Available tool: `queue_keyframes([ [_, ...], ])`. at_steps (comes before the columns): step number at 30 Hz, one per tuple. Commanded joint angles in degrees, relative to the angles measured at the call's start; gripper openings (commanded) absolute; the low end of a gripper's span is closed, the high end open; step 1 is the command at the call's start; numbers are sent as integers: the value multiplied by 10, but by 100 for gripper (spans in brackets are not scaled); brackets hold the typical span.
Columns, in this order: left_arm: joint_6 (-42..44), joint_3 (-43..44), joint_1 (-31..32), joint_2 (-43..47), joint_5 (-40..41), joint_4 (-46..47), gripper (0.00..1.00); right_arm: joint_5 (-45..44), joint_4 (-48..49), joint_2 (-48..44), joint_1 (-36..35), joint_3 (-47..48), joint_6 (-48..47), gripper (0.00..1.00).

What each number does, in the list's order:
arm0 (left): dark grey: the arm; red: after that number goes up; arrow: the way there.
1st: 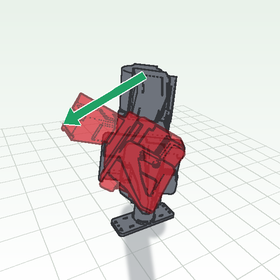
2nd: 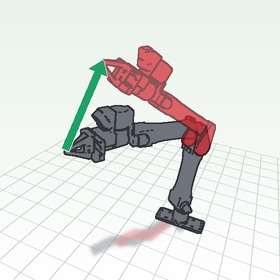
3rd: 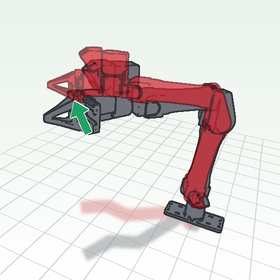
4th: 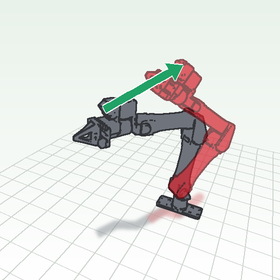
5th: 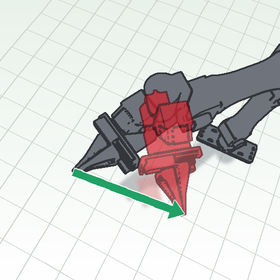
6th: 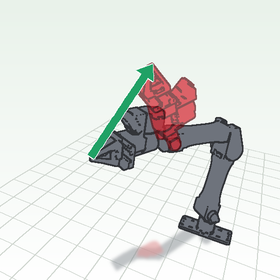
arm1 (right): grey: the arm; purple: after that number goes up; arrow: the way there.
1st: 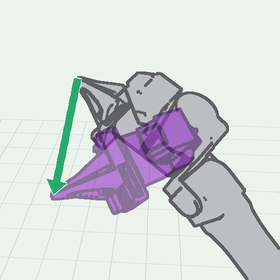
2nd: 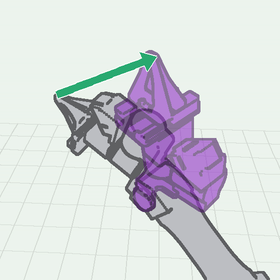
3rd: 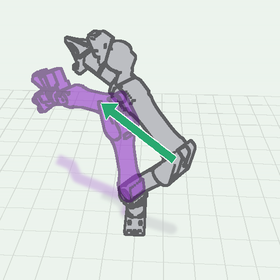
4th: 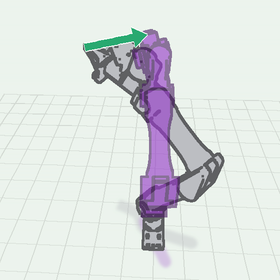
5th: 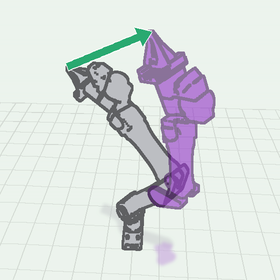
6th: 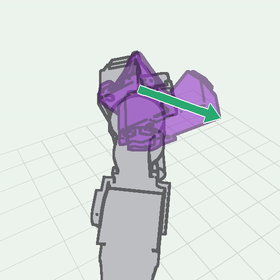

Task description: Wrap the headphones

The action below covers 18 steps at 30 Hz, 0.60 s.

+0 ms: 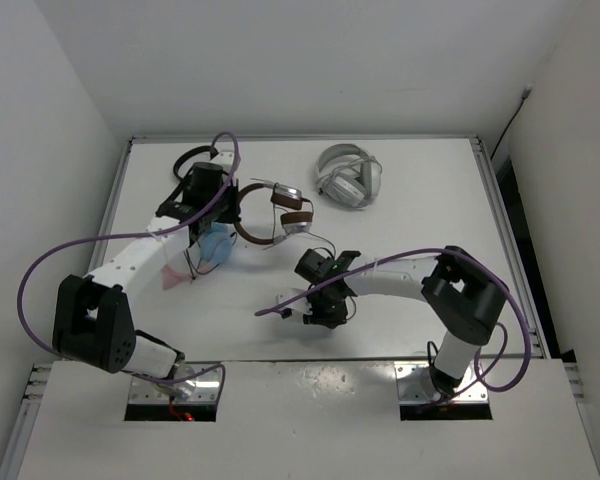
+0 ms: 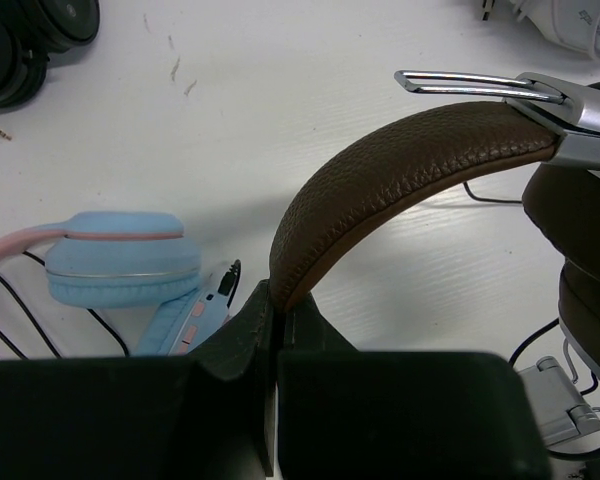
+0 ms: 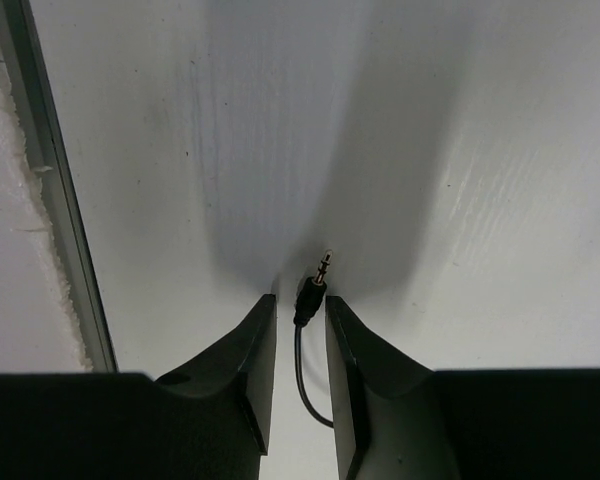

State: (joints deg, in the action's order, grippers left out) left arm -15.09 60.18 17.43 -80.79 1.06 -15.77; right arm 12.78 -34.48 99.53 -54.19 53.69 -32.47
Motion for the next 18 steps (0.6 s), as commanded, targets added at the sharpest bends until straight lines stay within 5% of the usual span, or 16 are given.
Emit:
queue_keyframes([
  [1,-12,9,-9,4,-14,43,0,-7,20,4,1,23,11,26],
  [10,-12,4,-14,4,-19,43,0,-29,21,30,-10,23,33,23],
  [18,-12,4,-14,-2,-25,43,0,-29,-8,57,-10,45,33,4],
])
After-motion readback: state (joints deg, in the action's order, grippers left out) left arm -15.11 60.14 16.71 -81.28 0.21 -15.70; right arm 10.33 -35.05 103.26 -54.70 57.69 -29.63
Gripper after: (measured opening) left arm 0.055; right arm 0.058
